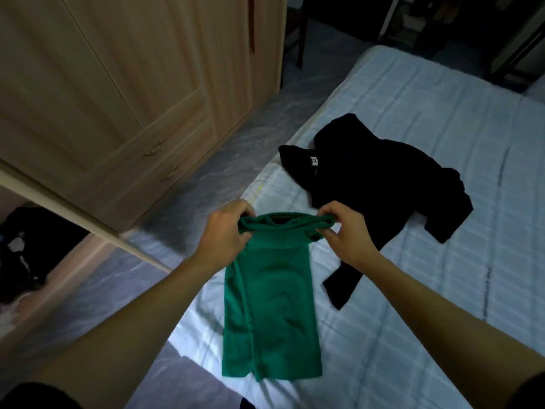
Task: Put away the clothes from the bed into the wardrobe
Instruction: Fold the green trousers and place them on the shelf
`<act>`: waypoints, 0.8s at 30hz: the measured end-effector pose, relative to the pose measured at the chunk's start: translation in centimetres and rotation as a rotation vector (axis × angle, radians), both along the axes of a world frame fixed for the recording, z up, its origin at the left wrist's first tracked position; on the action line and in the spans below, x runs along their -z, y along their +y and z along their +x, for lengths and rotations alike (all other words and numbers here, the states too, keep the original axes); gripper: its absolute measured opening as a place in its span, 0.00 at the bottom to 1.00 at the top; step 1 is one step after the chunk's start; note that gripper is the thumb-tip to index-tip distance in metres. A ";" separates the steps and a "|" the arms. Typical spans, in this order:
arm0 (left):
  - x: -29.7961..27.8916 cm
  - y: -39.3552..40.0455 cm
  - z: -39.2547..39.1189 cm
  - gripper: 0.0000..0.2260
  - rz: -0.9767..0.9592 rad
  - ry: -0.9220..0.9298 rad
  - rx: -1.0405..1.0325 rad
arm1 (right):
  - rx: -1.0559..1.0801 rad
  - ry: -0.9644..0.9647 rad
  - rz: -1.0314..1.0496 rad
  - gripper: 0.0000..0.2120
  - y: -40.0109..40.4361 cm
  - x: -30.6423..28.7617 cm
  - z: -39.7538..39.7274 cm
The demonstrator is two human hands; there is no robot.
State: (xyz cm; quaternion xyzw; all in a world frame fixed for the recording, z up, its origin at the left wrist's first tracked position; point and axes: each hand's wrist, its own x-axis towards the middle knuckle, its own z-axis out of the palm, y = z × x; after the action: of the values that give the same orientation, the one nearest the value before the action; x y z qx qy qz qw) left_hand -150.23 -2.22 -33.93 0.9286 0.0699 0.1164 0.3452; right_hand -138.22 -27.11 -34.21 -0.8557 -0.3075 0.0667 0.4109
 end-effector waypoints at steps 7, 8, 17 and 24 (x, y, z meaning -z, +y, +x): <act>4.3 -5.9 -10.8 0.19 0.118 0.051 0.096 | -0.121 -0.066 -0.016 0.17 -6.7 5.6 -10.1; 5.6 -6.7 -12.3 0.20 0.116 0.076 0.099 | -0.143 -0.086 -0.042 0.21 -7.7 7.0 -11.8; 20.5 -12.7 -22.4 0.28 0.154 0.317 0.196 | -0.198 -0.056 -0.331 0.25 -13.6 21.2 -23.2; 21.6 -12.7 -23.0 0.18 0.200 0.181 0.205 | -0.128 -0.042 -0.358 0.21 -13.2 22.2 -23.9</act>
State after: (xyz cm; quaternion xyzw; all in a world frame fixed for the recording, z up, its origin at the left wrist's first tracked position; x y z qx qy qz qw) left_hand -173.21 -14.92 -55.52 0.9673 -0.0063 0.0027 0.2534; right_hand -162.15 -40.28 -56.44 -0.8950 -0.3530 0.1288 0.2403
